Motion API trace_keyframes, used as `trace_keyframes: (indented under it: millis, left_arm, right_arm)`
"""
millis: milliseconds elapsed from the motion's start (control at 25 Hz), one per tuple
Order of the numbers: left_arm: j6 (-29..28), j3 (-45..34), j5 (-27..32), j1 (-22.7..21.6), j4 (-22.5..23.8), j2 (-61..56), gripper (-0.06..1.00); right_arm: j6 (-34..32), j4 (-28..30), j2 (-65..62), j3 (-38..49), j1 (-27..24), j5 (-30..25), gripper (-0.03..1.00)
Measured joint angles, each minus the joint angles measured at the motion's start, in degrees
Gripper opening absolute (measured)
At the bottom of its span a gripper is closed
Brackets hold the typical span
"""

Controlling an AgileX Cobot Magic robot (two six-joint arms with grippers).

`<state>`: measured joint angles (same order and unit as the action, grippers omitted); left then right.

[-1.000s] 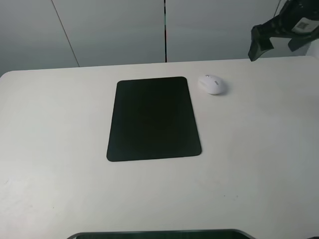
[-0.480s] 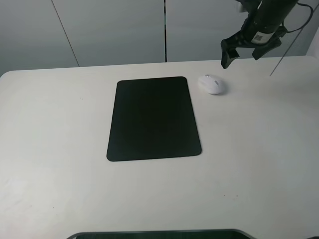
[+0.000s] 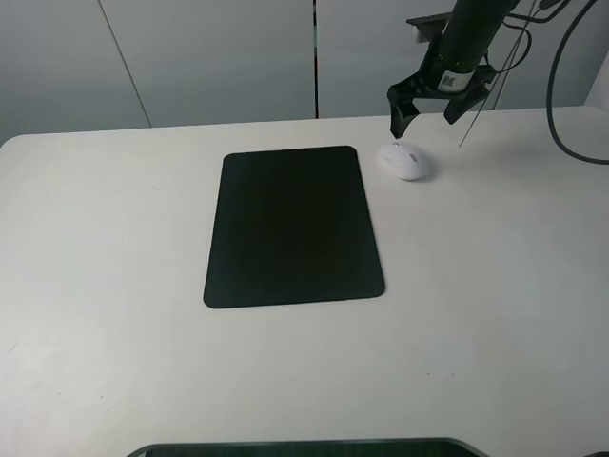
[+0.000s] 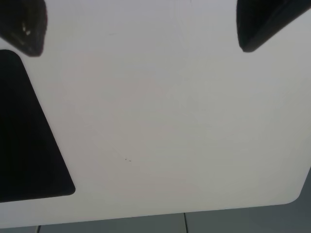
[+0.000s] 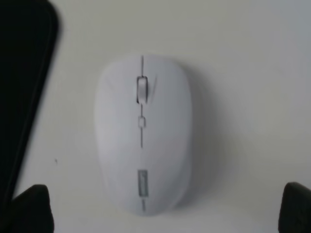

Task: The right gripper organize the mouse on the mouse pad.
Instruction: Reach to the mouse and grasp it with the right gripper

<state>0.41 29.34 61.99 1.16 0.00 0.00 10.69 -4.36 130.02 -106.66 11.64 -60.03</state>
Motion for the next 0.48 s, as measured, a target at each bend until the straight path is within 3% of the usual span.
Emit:
trace_keyframes:
  millis: [480]
  left_arm:
    - [0.0,0.0,0.0,0.0,0.0,0.0,0.75]
  right_arm:
    - [0.7,-0.8,5.9,-4.4,0.9,-0.8,0.7]
